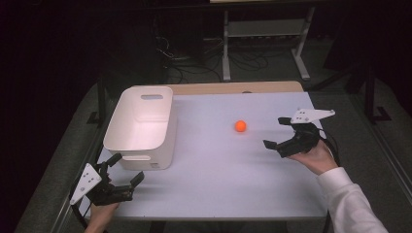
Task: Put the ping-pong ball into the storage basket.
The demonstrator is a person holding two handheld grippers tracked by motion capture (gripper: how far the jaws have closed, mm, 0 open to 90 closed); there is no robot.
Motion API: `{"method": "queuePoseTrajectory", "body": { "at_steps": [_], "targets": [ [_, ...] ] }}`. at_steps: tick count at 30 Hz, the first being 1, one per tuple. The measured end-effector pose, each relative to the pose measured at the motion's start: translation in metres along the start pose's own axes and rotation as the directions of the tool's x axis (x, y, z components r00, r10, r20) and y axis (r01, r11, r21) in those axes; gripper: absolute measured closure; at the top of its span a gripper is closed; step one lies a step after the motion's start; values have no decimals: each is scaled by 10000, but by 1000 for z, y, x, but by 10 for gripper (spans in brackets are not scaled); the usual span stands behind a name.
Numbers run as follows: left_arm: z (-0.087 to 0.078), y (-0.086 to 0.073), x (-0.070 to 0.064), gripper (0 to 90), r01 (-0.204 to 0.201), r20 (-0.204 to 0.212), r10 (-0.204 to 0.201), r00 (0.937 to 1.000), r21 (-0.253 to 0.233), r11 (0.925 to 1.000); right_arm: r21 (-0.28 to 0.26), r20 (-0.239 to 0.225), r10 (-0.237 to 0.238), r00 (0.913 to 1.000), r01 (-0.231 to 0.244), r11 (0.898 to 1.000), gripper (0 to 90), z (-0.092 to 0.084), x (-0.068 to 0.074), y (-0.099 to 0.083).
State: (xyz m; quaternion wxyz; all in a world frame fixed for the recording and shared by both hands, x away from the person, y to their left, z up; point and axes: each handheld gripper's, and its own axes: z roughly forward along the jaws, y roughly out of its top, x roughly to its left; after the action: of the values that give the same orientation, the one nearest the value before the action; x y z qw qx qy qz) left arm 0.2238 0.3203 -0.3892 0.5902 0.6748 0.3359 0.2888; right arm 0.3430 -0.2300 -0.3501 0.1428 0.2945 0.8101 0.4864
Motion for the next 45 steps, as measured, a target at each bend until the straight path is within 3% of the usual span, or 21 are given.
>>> {"method": "queuePoseTrajectory", "body": {
  "at_steps": [29,45],
  "targets": [
    [1,-1,-1,0,58,54,-58,10000,-39,10000,1012,-491,-184,9986,233,9946,0,26,-8,15],
    [1,-1,-1,0,77,60,-76,10000,-41,10000,1463,-608,-158,9980,245,9889,0,42,-22,24]
  ]
}}
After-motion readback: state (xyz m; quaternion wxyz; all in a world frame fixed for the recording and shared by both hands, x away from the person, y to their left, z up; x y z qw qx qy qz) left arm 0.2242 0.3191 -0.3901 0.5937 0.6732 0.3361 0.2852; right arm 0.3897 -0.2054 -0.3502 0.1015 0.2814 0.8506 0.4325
